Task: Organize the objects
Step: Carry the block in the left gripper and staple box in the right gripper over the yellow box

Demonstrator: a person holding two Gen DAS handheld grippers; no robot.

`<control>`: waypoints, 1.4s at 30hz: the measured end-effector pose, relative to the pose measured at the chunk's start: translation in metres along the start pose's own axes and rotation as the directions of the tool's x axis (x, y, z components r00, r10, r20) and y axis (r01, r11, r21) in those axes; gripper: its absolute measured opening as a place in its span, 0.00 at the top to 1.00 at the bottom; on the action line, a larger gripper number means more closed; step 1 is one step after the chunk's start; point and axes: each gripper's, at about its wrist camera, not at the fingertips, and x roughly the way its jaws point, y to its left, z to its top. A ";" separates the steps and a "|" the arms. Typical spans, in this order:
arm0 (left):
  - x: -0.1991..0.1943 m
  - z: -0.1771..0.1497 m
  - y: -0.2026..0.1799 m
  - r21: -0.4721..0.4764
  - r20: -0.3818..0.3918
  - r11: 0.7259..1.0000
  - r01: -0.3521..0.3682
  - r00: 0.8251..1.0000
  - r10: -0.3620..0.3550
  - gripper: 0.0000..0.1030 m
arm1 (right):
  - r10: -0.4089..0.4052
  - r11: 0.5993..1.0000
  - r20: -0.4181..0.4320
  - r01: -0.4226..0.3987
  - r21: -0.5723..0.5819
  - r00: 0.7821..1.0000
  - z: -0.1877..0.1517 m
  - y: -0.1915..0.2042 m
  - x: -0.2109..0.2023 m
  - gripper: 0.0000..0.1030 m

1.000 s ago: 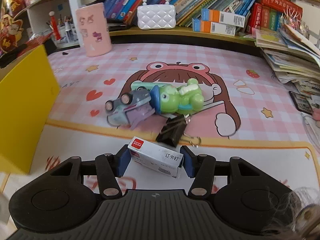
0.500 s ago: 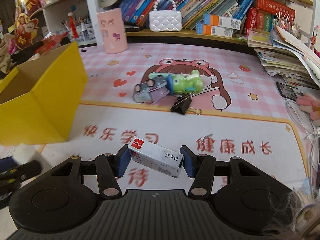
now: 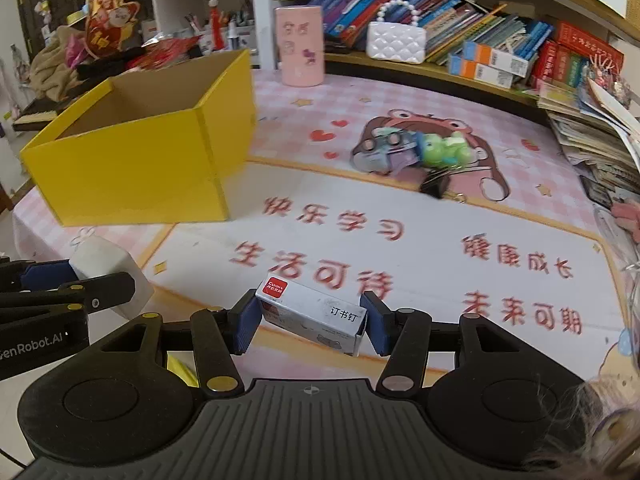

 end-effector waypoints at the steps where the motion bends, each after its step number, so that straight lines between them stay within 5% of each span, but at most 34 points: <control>1: -0.003 -0.002 0.004 -0.003 0.002 1.000 -0.003 1.000 0.003 0.57 | 0.006 1.000 0.000 -0.006 -0.002 1.000 -0.002 0.005 -0.001 0.50; 20: -0.046 -0.034 0.069 -0.010 0.020 0.998 -0.066 0.998 0.066 0.57 | 0.095 0.994 -0.007 -0.095 -0.056 0.995 -0.026 0.091 -0.012 0.50; 26: -0.061 -0.023 0.086 -0.030 0.082 0.997 -0.072 0.994 0.074 0.57 | 0.120 0.989 0.011 -0.118 -0.085 0.993 -0.020 0.114 -0.014 0.50; 37: -0.063 0.063 0.100 -0.063 0.305 0.996 -0.067 0.949 0.084 0.57 | 0.102 0.989 0.255 -0.070 -0.130 0.962 0.070 0.118 -0.020 0.50; 42: -0.040 0.092 0.099 -0.028 0.311 0.995 -0.096 0.945 0.100 0.57 | 0.098 0.987 0.308 -0.053 -0.151 0.946 0.111 0.114 0.001 0.50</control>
